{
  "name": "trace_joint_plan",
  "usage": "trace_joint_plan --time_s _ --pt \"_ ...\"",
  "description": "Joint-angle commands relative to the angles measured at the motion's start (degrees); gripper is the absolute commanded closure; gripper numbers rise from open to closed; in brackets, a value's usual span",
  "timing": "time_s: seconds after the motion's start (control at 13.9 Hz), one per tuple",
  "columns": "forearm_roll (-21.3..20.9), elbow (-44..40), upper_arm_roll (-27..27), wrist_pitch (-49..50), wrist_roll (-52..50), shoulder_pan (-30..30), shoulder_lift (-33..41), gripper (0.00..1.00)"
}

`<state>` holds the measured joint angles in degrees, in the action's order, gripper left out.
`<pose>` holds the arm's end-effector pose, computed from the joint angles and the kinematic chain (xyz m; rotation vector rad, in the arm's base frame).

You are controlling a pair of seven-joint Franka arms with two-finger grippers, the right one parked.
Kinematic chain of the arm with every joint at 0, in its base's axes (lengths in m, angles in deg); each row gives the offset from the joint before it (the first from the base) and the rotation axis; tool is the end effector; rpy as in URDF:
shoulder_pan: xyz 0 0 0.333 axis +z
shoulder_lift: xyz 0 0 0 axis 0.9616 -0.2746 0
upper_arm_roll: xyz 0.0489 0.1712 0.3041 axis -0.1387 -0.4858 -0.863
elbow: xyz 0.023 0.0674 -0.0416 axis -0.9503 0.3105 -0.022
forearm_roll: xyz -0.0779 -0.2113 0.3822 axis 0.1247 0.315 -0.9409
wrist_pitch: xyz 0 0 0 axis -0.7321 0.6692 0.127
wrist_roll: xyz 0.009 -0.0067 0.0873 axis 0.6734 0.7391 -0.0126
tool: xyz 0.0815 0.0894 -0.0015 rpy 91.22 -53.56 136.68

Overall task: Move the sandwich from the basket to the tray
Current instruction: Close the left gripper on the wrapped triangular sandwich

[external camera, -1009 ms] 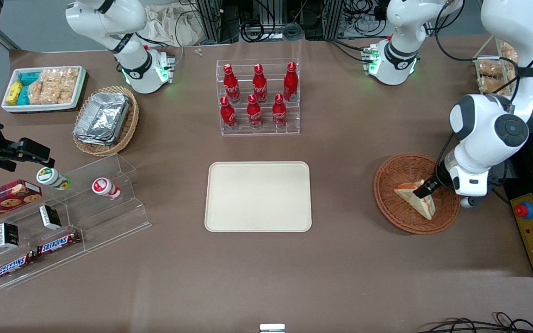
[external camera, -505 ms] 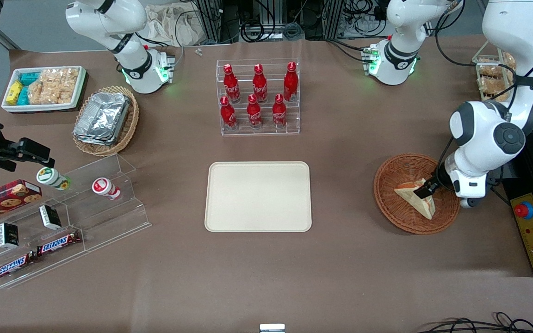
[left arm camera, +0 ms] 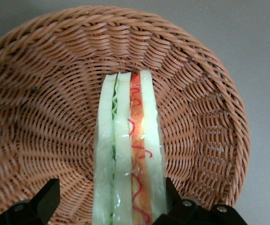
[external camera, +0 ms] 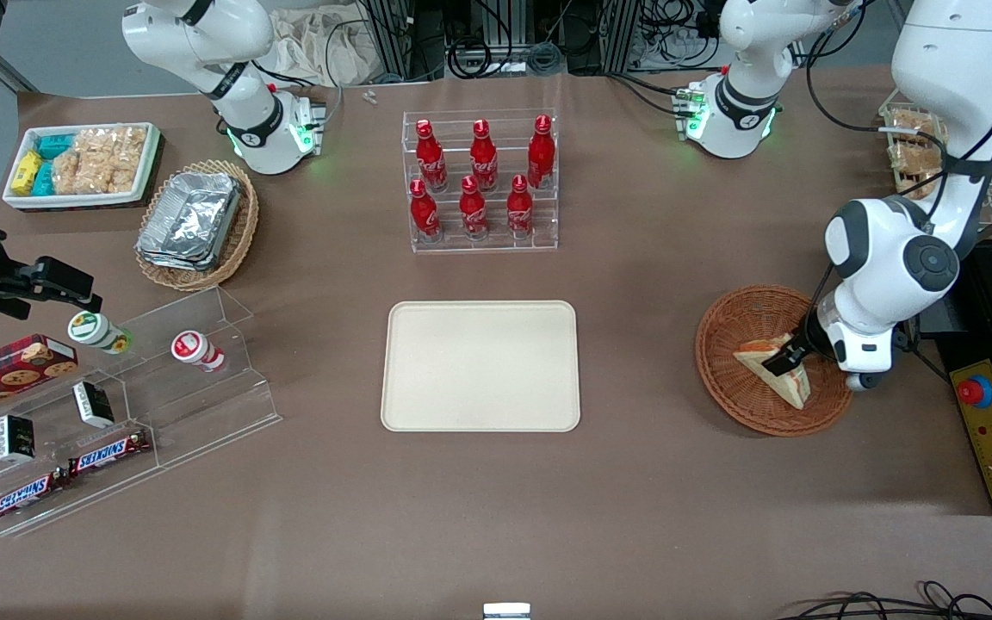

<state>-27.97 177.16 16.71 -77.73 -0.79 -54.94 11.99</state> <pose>0.6011 -0.0032 0.2241 2.8195 1.1305 0.0559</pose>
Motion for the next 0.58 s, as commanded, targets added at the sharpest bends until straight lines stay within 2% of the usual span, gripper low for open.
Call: trace_joint_plan --time_s 0.0,0.07,0.14,0.36,0.5 --pt "-4.7 1.3 0.1 -3.2 -2.4 -0.1 0.1 0.58" --pt "-5.0 1.3 0.1 -3.2 -2.6 -0.1 0.1 0.64" --pt "-5.2 1.2 0.2 -3.1 -4.1 -0.1 0.2 1.00" --pt "-5.6 0.6 0.3 -2.1 -6.5 -0.1 0.6 1.00" --pt "-5.6 -1.1 0.3 1.9 -6.1 -0.1 1.7 1.00"
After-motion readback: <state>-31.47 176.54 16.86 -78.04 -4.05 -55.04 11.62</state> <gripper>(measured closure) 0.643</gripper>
